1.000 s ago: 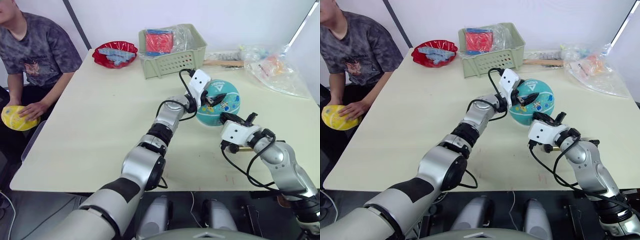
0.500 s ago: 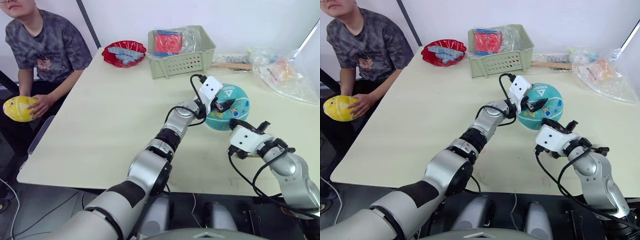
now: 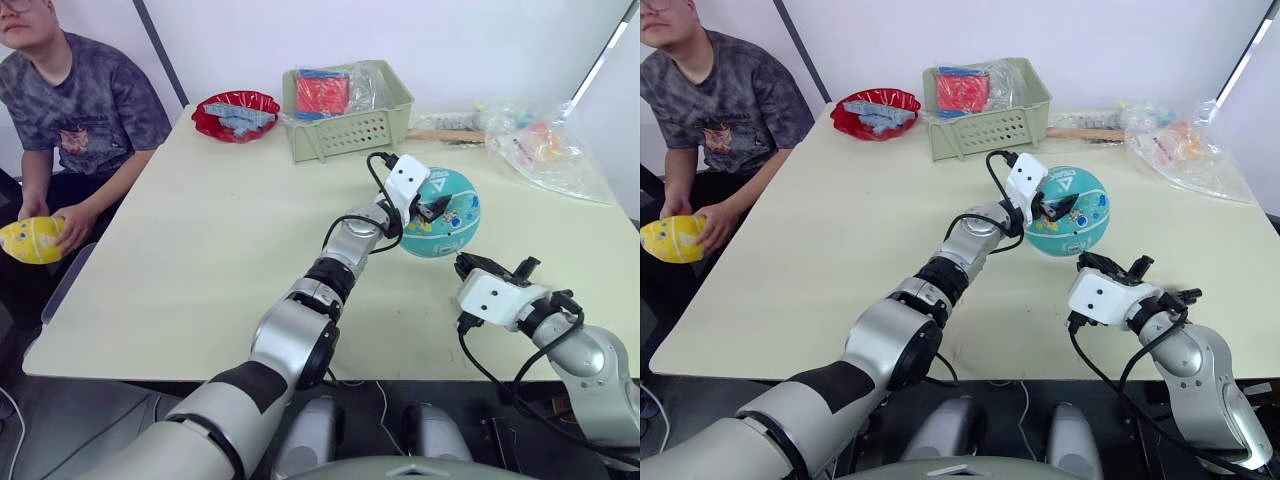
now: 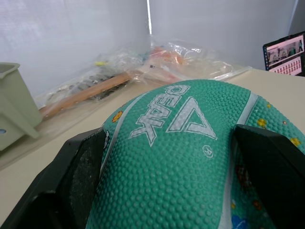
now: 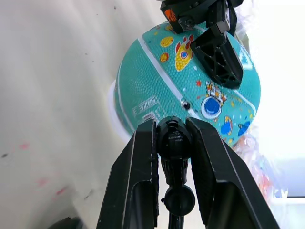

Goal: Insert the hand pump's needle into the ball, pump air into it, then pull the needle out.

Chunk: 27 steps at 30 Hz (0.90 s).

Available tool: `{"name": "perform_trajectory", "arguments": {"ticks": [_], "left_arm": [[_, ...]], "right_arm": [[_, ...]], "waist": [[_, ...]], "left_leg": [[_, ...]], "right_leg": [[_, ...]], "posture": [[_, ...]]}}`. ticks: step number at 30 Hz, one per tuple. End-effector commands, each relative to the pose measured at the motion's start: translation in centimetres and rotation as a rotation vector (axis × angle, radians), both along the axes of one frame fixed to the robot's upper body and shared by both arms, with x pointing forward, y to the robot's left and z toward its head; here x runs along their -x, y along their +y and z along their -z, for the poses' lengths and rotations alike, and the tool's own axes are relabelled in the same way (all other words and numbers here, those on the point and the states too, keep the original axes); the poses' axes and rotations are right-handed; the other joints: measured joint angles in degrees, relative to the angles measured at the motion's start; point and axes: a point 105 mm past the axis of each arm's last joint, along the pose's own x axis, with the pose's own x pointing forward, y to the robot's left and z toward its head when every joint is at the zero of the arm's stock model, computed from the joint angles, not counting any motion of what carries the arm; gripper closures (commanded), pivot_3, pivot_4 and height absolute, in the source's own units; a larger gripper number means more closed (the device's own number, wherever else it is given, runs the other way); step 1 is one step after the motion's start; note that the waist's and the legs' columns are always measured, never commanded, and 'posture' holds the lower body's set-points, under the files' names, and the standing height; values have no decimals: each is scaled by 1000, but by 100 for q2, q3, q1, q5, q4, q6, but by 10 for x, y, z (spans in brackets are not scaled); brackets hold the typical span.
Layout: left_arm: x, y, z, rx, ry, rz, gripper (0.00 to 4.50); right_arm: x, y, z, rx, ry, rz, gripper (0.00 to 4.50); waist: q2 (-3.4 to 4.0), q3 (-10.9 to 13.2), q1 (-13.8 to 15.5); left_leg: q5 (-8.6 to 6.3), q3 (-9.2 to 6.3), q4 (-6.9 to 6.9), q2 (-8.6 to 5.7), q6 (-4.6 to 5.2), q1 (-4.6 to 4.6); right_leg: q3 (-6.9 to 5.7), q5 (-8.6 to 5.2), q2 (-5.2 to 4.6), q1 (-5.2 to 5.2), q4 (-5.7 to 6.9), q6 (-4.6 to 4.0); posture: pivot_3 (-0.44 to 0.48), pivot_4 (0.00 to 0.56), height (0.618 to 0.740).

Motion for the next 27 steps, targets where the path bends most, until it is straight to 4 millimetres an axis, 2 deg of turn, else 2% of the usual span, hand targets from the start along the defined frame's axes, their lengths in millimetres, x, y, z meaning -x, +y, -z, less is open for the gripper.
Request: {"name": "perform_trajectory", "arguments": {"ticks": [1, 9, 12, 18, 21, 24, 27], "left_arm": [[10, 12, 65, -123, 193, -24, 0], [12, 1, 42, -36, 144, 42, 0], [10, -2, 22, 26, 102, 76, 0], [8, -5, -16, 106, 8, 137, 0], [11, -8, -46, 166, -65, 202, 0], [15, -6, -67, 190, -123, 265, 0], [20, 3, -83, 210, -161, 319, 0]], "right_arm": [[0, -1, -16, -9, -62, 0, 4068], [-10, -23, -12, -230, -69, 151, 4068], [-15, -28, -8, -280, -59, 178, 4068], [-15, -24, -4, -360, -44, 135, 4068], [-14, -24, -2, -384, -35, 113, 4068], [-14, -26, -1, -404, -30, 106, 4068], [-14, -24, 1, -424, -24, 82, 4068]], "waist": [[2, -1, -1], [6, -4, 23], [14, 3, 17], [38, 18, 11], [43, 26, 9], [49, 37, -2], [66, 58, -23]], "left_leg": [[6, -12, 0, 3, -13, 0], [20, -45, -8, -7, -13, -12], [20, -45, -10, -8, -13, -18], [20, -46, -27, -15, -12, -37], [18, -45, -27, -31, -8, -56], [33, -42, -25, -50, -30, -117], [32, -31, -26, -58, -28, -120]], "right_leg": [[-6, 3, 4, 0, 2, -4], [-27, 4, 10, -6, -1, -8], [-27, 4, 10, -12, -4, -8], [-24, 15, 10, -33, -5, -29], [-19, 18, 1, -50, -8, -32], [-1, 20, -9, -115, -4, -32], [19, 15, -10, -120, -9, -25]], "posture": [[0, 150, 738], [0, 150, 738], [0, 150, 738], [0, 150, 738], [0, 150, 738], [0, 150, 738], [0, 150, 738]]}}
